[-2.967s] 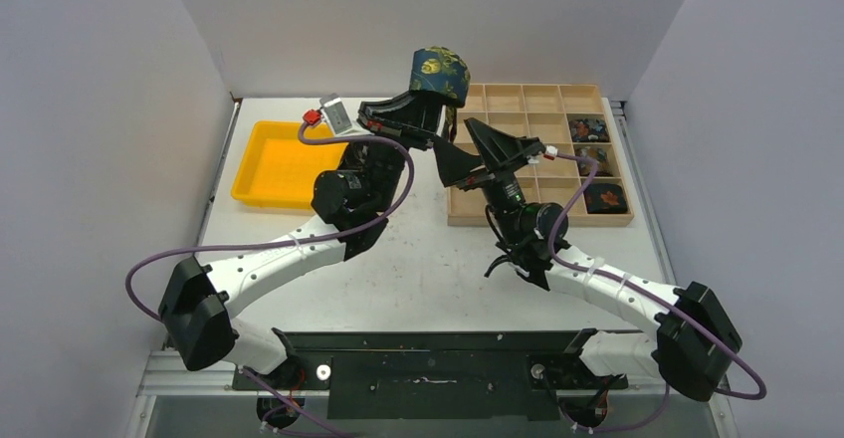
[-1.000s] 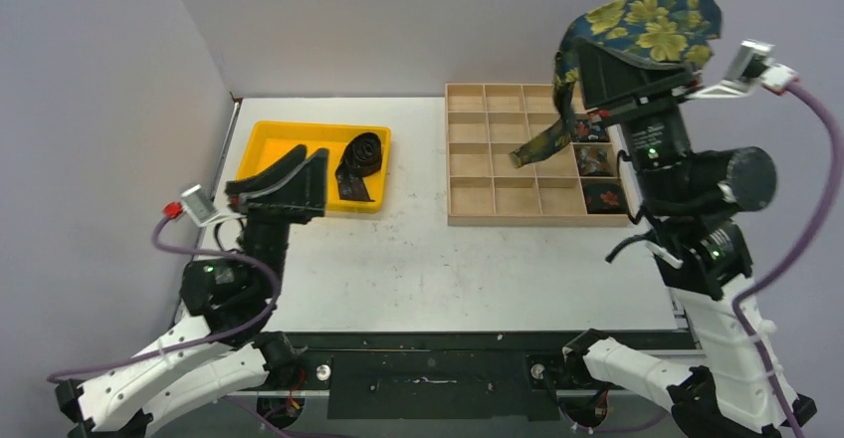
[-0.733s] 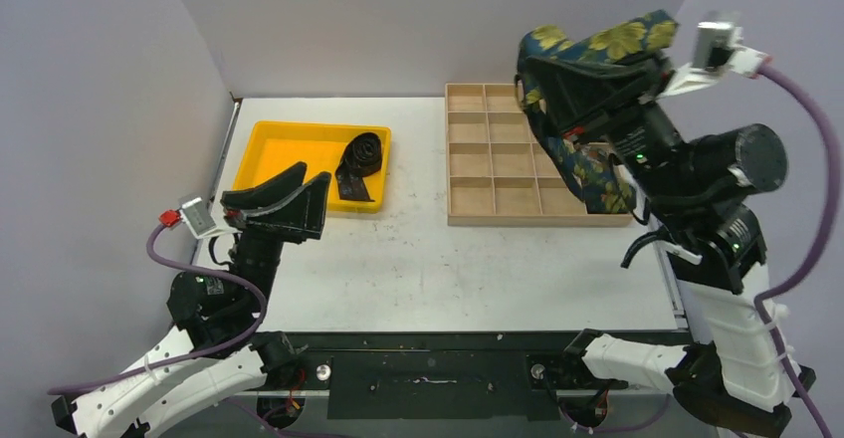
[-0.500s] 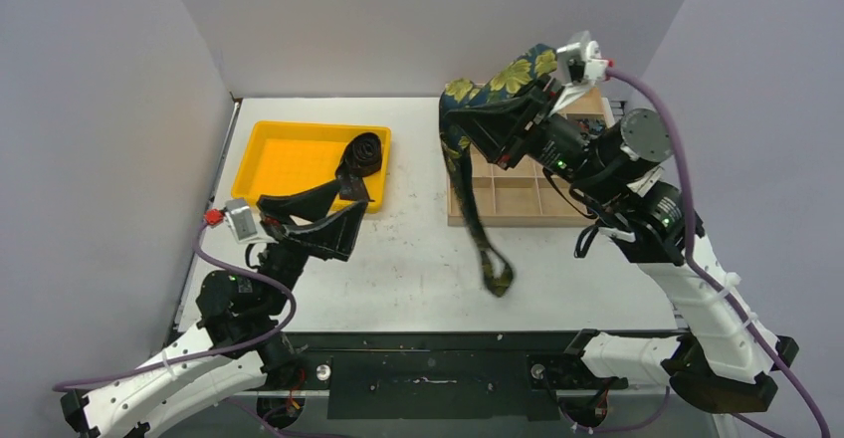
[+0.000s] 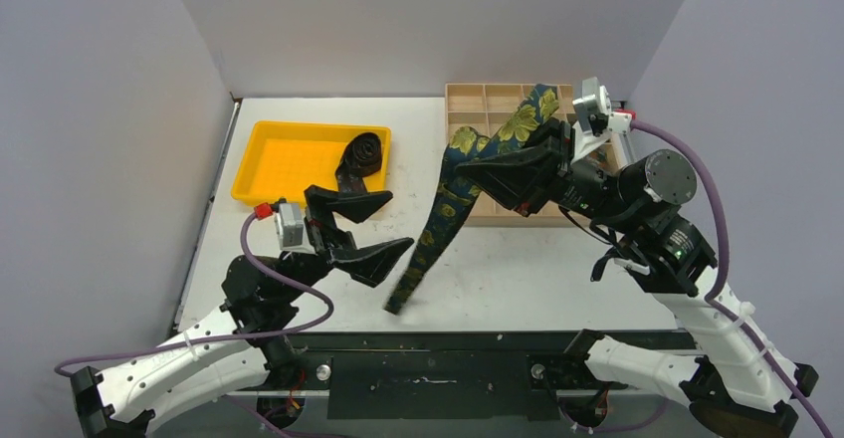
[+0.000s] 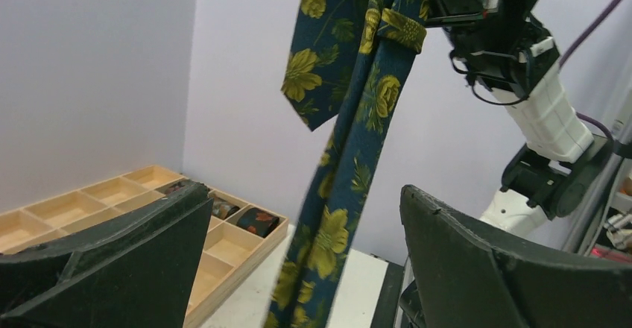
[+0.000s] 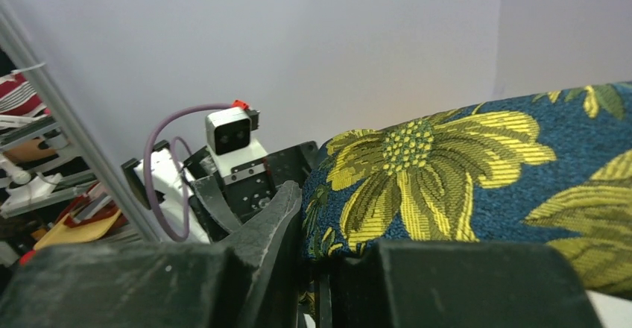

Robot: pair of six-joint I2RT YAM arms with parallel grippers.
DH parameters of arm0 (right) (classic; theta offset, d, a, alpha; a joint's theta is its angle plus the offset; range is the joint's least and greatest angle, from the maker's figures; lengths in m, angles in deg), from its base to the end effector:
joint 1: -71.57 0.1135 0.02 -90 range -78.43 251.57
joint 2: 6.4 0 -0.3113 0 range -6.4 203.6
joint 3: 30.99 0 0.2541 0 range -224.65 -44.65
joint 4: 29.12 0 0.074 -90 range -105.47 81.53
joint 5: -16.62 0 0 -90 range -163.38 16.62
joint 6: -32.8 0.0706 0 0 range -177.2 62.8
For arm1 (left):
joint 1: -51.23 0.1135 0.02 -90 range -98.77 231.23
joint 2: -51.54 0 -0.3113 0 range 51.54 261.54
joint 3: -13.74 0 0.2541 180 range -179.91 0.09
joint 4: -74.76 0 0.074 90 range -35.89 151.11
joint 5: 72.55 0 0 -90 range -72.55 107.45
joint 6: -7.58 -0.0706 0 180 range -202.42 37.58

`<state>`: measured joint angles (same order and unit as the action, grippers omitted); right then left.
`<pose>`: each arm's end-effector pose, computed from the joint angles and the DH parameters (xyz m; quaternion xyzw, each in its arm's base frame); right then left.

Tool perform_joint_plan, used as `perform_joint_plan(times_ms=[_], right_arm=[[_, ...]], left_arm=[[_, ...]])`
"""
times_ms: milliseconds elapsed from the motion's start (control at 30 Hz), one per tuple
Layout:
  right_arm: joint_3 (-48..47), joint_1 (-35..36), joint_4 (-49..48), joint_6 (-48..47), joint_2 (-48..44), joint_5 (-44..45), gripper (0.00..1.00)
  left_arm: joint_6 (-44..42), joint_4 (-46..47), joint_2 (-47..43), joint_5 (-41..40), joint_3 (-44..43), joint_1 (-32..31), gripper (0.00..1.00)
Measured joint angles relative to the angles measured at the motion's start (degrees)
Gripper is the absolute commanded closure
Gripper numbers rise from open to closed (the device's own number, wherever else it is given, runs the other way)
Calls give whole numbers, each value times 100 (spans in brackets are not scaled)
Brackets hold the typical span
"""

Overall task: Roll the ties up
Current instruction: Flatten out the tie at the center of the board.

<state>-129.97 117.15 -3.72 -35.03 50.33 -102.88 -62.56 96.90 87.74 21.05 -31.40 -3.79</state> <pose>0.0920 0.1436 0.5839 -0.3171 0.5228 0.5588 0.5602 0.0787 -0.1201 0.4114 0.1745 0.4604 -0.5413 0.6816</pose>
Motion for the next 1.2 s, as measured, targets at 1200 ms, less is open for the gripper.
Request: perform_joint_plan(times_ms=[1200], right_arm=[[1991, 1753, -2931, 1314, 1287, 3270, 95]], left_arm=[[-710, -2817, -3042, -2929, -748, 11, 2]])
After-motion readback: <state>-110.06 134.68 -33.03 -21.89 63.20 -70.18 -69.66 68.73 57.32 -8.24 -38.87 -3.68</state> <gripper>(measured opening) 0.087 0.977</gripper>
